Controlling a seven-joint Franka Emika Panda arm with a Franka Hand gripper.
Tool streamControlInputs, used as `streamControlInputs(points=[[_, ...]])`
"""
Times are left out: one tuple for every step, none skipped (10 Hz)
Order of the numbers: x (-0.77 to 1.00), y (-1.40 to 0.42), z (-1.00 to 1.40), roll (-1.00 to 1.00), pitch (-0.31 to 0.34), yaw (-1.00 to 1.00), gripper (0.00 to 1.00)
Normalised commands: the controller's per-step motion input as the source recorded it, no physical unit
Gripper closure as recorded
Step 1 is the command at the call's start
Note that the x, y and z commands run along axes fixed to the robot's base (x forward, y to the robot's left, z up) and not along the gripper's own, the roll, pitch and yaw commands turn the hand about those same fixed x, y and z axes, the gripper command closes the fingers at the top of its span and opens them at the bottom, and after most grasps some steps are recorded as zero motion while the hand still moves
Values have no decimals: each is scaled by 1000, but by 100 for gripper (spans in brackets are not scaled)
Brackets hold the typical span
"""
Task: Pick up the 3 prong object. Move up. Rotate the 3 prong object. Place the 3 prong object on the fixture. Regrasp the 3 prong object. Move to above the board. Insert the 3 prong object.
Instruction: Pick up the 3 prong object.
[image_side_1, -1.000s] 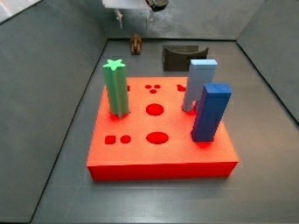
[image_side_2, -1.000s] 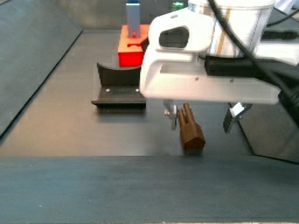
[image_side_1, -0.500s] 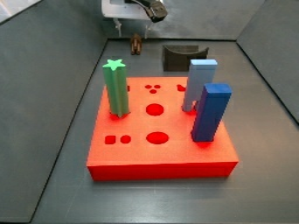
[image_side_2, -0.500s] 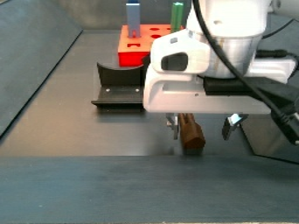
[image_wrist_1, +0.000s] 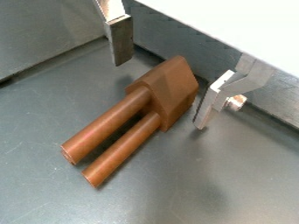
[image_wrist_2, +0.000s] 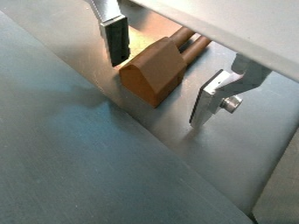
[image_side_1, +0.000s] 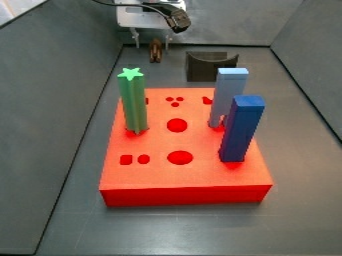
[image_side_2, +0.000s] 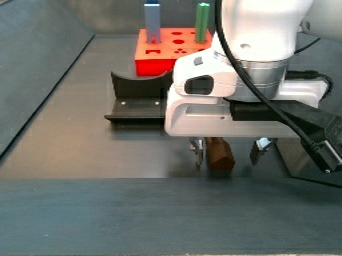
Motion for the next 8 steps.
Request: streamControlInputs(points=[[0,0,0,0,0,0,100],[0,0,0,0,0,0,100],[0,0,0,0,0,0,100],[0,0,0,0,0,0,100],[0,0,0,0,0,0,100],[0,0,0,0,0,0,100],[0,0,0,0,0,0,100],[0,0,0,0,0,0,100]])
